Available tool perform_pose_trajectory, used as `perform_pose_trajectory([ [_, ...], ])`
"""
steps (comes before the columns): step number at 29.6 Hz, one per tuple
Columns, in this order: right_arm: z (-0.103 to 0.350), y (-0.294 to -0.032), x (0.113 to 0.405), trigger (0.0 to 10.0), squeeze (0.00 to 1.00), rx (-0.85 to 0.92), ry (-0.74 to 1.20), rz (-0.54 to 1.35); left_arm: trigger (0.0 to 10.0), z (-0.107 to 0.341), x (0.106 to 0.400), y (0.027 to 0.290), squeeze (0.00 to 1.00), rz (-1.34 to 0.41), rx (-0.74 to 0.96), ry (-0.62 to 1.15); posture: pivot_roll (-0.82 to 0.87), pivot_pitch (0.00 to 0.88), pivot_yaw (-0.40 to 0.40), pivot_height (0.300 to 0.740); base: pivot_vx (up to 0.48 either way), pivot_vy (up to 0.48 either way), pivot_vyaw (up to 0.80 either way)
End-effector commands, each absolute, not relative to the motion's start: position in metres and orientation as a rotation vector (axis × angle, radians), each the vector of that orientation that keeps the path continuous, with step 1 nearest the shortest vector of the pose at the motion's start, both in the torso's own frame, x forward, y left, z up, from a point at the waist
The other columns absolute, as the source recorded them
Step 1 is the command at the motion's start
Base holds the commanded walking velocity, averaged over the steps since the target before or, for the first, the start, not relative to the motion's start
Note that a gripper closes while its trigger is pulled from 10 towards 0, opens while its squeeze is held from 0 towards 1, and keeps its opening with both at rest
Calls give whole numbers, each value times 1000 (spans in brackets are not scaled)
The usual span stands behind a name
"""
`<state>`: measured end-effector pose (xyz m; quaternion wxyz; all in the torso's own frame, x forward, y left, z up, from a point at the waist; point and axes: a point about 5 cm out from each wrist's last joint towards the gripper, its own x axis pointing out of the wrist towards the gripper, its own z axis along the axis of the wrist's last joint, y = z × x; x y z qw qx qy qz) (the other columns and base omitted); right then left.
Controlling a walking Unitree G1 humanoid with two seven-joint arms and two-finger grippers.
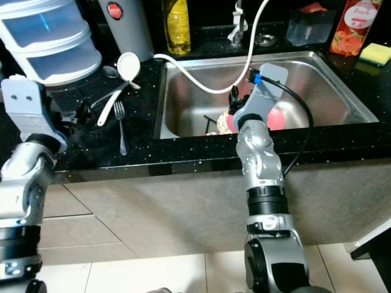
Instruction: Kitchen organization
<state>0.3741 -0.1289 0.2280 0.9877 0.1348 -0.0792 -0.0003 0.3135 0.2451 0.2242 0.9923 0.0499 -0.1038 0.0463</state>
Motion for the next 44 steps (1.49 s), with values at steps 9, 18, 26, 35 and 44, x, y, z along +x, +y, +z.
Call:
perform_pose_trajectory([
  [9, 228, -123, 374, 10000, 0, 275, -155, 28, 10000, 218, 318, 247, 0, 123, 78, -159, 111, 0, 85, 740, 0, -313, 0],
  [18, 227, -125, 372, 10000, 0, 275, -154, 26, 10000, 216, 320, 248, 0, 122, 52, -151, 106, 0, 90, 740, 28, -420, 0],
  [26, 227, -124, 372, 10000, 0, 276, -156, 27, 10000, 216, 322, 247, 0, 125, 15, -145, 100, 0, 92, 740, 32, -38, 0],
  [35, 227, -124, 371, 10000, 0, 276, -156, 28, 10000, 216, 322, 247, 0, 109, -14, -139, 100, 0, 96, 740, 0, 0, 0],
  [44, 226, -124, 371, 10000, 0, 277, -151, 29, 10000, 218, 321, 256, 0, 152, -1, -138, 103, 0, 94, 740, 0, 0, 0],
])
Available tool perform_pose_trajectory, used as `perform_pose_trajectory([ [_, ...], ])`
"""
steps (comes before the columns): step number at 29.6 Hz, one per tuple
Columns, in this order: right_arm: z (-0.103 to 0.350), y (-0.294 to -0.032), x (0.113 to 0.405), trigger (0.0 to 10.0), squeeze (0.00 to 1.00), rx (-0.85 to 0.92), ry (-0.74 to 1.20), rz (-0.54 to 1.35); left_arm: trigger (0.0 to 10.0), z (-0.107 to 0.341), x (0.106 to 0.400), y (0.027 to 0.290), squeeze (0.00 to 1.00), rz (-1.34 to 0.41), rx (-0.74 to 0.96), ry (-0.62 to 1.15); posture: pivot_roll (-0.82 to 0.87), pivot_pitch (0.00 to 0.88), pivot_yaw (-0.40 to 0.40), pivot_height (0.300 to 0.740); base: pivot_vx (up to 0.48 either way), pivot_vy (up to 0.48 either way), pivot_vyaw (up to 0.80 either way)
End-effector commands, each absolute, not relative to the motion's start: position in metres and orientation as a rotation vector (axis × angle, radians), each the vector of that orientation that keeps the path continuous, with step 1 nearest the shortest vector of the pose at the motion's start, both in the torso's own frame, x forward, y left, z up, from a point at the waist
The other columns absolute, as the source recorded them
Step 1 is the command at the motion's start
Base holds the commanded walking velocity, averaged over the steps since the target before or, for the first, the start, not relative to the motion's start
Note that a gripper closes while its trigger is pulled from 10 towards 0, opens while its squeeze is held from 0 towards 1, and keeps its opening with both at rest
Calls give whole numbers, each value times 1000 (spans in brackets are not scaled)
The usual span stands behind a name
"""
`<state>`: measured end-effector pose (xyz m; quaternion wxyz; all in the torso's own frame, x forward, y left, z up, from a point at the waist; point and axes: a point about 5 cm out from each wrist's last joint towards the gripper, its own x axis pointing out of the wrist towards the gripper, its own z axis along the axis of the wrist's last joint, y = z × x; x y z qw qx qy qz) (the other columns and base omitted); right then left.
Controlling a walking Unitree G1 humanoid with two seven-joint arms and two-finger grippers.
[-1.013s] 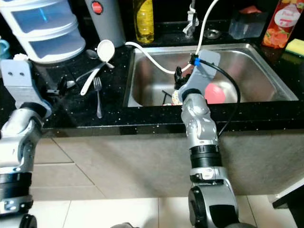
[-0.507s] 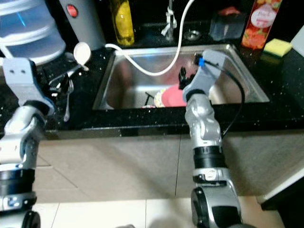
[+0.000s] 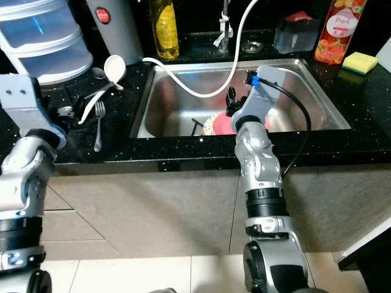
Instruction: Kitchen organization
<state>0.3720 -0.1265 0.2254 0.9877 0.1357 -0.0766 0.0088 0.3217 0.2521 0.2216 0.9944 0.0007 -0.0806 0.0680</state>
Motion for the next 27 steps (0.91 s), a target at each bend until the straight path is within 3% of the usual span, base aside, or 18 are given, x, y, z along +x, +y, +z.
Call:
perform_pose_trajectory([
  [1, 226, -124, 371, 10000, 0, 277, -151, 29, 10000, 218, 321, 256, 0, 152, -1, -138, 103, 0, 94, 740, 0, 0, 0],
  [6, 226, -122, 370, 10000, 0, 270, -154, 37, 10000, 217, 320, 261, 0, 179, 28, -136, 104, 0, 93, 740, 0, 0, 0],
  [8, 226, -121, 369, 10000, 0, 248, -164, 48, 10000, 209, 315, 273, 0, 226, 231, -95, 104, 0, 92, 740, 0, 0, 0],
  [9, 226, -121, 369, 10000, 0, 248, -164, 48, 10000, 209, 315, 273, 0, 226, 231, -95, 104, 0, 92, 740, 0, 0, 0],
  [10, 225, -119, 368, 10000, 0, 235, -167, 56, 10000, 197, 308, 286, 0, 256, 457, -44, 113, 0, 89, 740, 0, 0, 0],
  [11, 225, -119, 368, 10000, 0, 235, -167, 56, 10000, 197, 308, 286, 0, 256, 457, -44, 113, 0, 89, 740, 0, 0, 0],
  [13, 223, -119, 367, 10000, 0, 232, -163, 59, 10000, 187, 301, 297, 0, 275, 618, -9, 119, 0, 88, 740, 0, 0, 0],
  [27, 227, -130, 367, 10000, 0, 206, -172, 50, 10000, 171, 272, 347, 0, 474, 588, -3, 87, 0, 67, 740, 0, 0, 0],
])
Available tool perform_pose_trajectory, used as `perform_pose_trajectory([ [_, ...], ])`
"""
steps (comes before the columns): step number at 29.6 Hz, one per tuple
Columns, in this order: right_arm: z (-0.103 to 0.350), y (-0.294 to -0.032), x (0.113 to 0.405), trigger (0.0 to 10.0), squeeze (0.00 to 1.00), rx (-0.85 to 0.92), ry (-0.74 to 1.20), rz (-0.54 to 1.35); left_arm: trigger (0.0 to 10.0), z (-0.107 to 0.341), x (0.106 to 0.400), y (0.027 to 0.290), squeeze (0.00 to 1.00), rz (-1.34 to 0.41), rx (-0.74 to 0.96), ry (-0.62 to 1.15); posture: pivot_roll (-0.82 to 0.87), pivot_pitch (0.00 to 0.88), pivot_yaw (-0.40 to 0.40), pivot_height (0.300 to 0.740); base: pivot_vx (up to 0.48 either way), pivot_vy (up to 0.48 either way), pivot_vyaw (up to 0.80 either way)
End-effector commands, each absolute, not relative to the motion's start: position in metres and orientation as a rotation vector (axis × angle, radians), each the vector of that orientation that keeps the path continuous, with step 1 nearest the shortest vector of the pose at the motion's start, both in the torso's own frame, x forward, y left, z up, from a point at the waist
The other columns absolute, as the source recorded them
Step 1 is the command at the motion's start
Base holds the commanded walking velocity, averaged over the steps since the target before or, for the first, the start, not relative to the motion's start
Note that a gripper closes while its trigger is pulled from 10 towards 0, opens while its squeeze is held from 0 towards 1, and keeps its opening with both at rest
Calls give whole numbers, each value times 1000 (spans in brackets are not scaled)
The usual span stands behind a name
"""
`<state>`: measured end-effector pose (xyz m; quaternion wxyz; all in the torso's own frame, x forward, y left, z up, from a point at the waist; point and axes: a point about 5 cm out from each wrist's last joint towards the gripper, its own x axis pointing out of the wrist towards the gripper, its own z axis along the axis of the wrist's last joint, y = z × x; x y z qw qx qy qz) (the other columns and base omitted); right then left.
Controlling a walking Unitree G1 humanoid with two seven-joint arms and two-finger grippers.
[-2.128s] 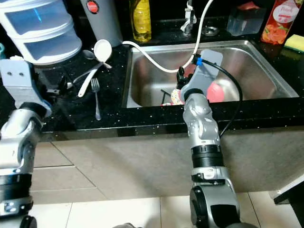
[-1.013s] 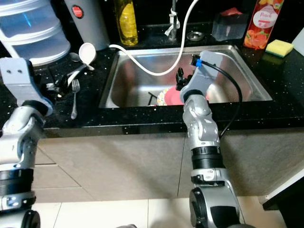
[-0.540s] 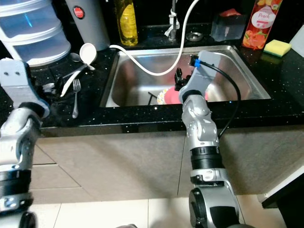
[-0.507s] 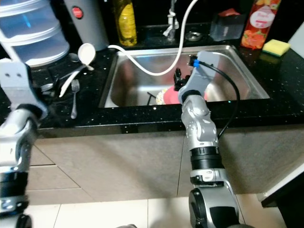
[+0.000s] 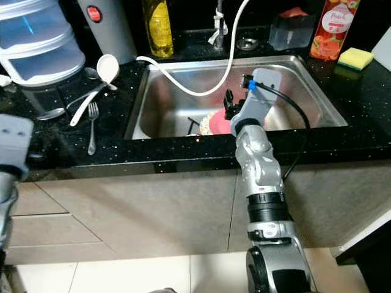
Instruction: Kitchen organization
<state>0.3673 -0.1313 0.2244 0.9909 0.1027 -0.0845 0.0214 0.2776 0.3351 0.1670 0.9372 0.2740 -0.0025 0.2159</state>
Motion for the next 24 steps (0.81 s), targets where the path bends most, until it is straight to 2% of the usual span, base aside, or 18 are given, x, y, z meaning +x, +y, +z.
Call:
perform_pose_trajectory([
  [1, 228, -132, 367, 10000, 0, 204, -175, 46, 10000, 171, 268, 357, 0, 522, 613, -4, 83, 0, 65, 740, 0, 0, 0],
  [4, 231, -132, 367, 10000, 0, 201, -180, 48, 10000, 167, 259, 379, 0, 585, 683, 48, 75, 0, 62, 740, 0, 0, 0],
  [5, 231, -132, 367, 10000, 0, 201, -180, 48, 10000, 167, 259, 379, 0, 585, 683, 48, 75, 0, 62, 740, 0, 0, 0],
  [7, 233, -134, 368, 10000, 0, 197, -185, 47, 10000, 158, 249, 398, 0, 599, 649, 145, 66, 0, 57, 740, 0, 0, 0],
  [12, 236, -139, 368, 10000, 0, 187, -191, 39, 10000, 145, 239, 411, 0, 547, 653, 238, 54, 0, 60, 740, 0, 0, 0],
  [24, 236, -145, 366, 10000, 0, 195, -195, 11, 10000, 133, 226, 428, 0, 544, 567, 231, 36, 0, 77, 740, 0, 0, 0],
])
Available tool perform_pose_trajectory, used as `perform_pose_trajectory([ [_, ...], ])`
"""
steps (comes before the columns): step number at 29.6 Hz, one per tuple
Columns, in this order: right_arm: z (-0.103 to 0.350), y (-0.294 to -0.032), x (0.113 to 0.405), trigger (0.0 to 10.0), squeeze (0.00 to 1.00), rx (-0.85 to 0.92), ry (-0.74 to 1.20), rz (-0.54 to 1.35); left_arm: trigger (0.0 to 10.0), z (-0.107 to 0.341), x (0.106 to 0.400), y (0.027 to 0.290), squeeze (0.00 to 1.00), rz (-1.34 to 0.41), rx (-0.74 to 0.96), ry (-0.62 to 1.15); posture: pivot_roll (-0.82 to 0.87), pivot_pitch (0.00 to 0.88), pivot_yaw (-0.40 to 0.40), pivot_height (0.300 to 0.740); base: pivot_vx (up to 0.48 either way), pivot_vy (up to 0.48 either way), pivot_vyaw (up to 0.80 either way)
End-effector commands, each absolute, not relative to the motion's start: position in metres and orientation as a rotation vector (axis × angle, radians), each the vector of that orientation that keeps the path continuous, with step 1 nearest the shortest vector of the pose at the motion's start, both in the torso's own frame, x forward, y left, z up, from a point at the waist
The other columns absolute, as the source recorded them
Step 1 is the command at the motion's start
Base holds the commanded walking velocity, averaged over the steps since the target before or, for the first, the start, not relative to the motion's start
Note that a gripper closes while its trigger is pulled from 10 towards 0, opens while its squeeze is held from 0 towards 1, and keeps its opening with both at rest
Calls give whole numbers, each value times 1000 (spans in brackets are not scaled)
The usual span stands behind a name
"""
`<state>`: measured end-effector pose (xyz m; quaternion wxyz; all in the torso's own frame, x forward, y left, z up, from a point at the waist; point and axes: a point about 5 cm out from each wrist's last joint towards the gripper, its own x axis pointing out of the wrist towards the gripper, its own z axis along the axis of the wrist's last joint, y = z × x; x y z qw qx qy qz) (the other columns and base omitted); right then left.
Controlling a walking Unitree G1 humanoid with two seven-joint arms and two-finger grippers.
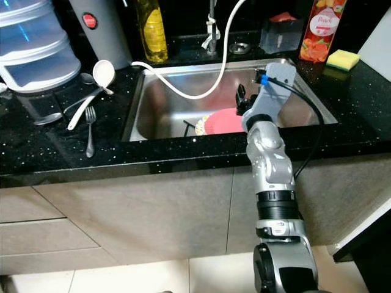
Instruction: Kitchen organization
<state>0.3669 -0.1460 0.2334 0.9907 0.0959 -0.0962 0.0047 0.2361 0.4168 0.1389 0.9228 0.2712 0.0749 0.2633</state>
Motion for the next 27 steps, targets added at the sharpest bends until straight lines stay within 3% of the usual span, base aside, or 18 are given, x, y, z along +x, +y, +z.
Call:
perform_pose_trajectory([
  [1, 236, -146, 366, 10000, 0, 195, -195, 8, 10000, 132, 224, 430, 0, 537, 578, 245, 35, 0, 74, 740, 0, 0, 0],
  [8, 238, -147, 367, 10000, 0, 190, -200, 9, 10000, 126, 220, 434, 0, 482, 599, 298, 25, 0, 72, 740, 0, 0, 0],
  [18, 237, -146, 366, 10000, 0, 196, -200, 9, 10000, 120, 221, 435, 0, 447, 492, 306, 37, 0, 67, 740, 0, 0, 0],
  [27, 240, -145, 368, 10000, 0, 196, -202, 21, 10000, 116, 223, 432, 0, 406, 531, 342, 38, 0, 59, 740, 0, 0, 0],
])
